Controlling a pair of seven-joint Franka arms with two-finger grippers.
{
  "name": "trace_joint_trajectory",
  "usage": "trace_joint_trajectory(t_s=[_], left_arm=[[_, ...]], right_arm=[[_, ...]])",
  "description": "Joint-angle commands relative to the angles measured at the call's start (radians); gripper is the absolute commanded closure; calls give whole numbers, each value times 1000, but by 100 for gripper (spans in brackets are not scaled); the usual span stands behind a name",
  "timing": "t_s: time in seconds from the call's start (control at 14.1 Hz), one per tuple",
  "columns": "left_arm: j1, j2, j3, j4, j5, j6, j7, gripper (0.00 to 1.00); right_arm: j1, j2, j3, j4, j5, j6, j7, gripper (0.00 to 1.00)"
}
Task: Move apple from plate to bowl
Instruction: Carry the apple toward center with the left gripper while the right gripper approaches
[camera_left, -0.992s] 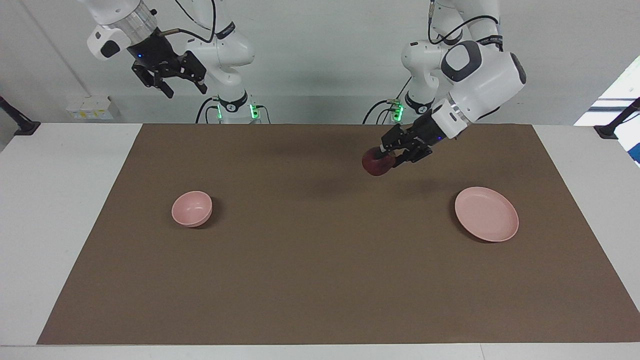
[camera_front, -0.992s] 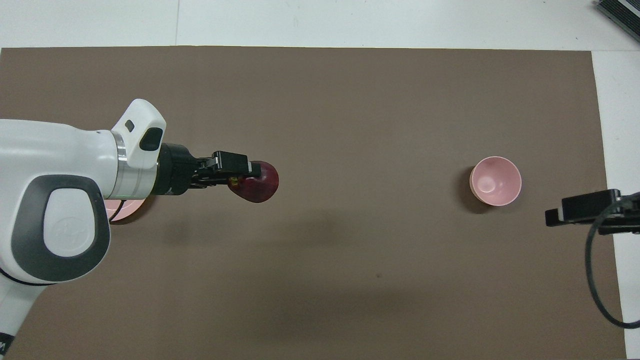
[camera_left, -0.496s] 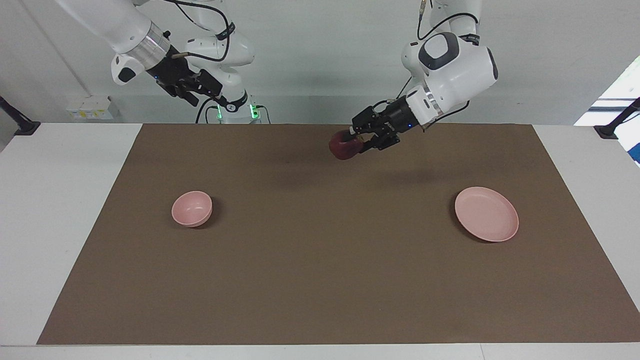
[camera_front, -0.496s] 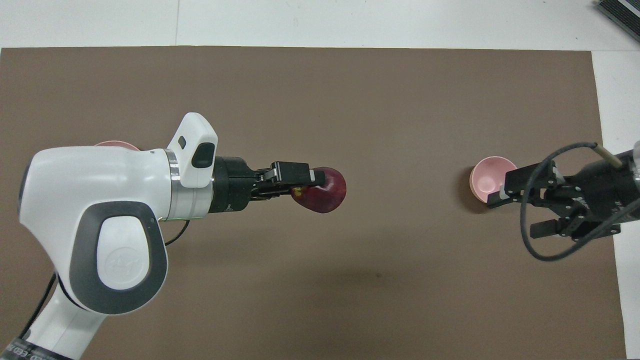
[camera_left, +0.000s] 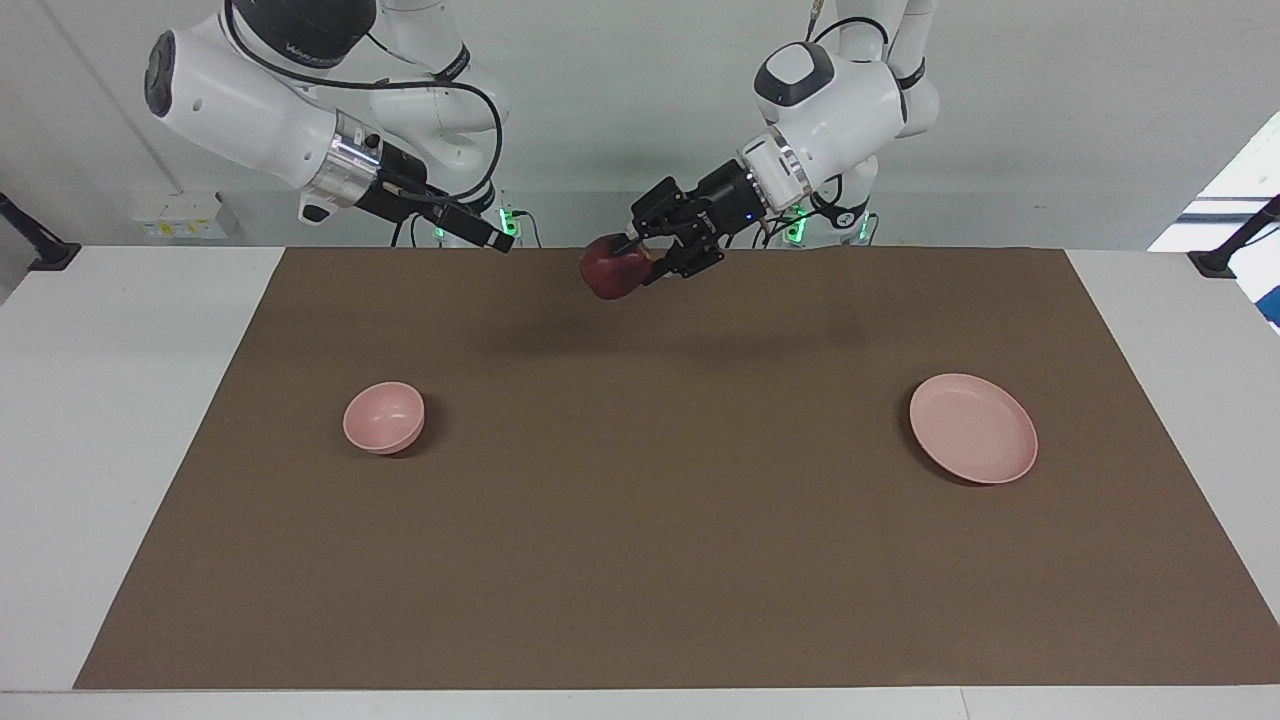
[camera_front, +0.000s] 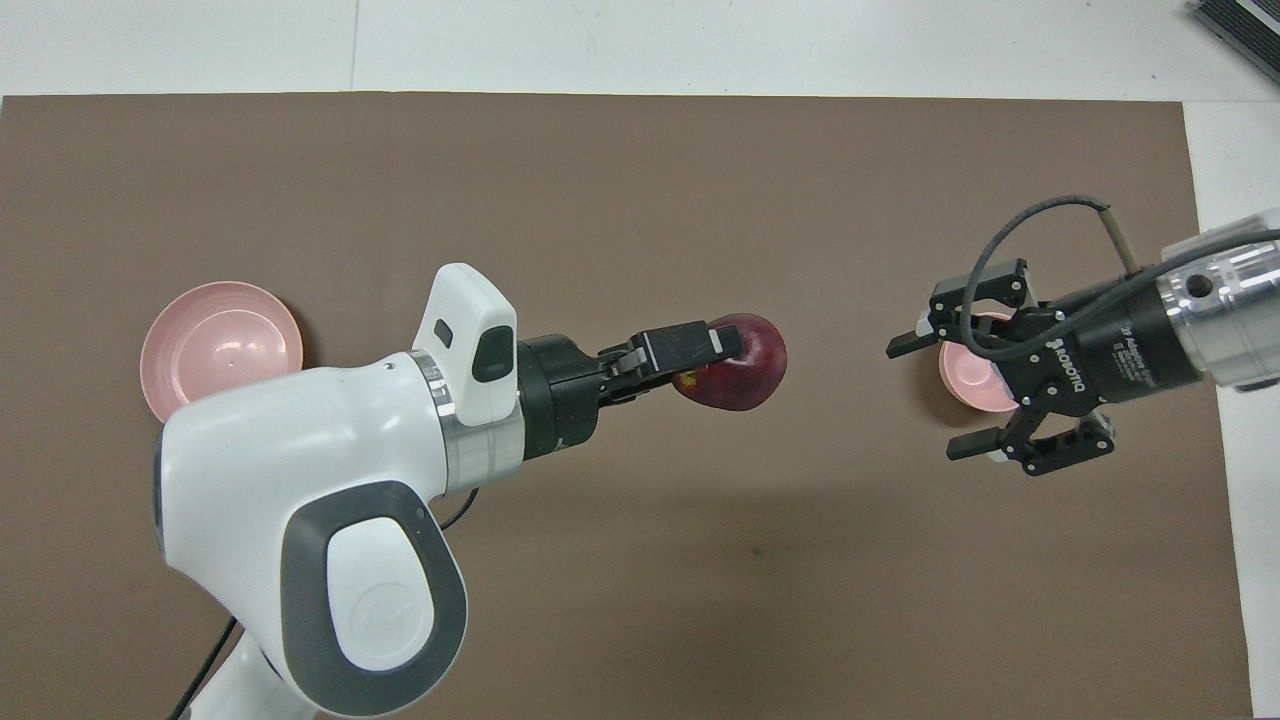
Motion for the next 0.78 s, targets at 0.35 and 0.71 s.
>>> trace_joint_trajectory(t_s=[0.35, 0.71], left_arm=[[-2, -27, -38, -17, -42, 107, -51, 100], [-2, -27, -40, -17, -41, 107, -60, 100]], right_arm=[[-1, 100, 0, 51, 200, 28, 149, 0], [41, 163, 2, 99, 252, 92, 200, 0]])
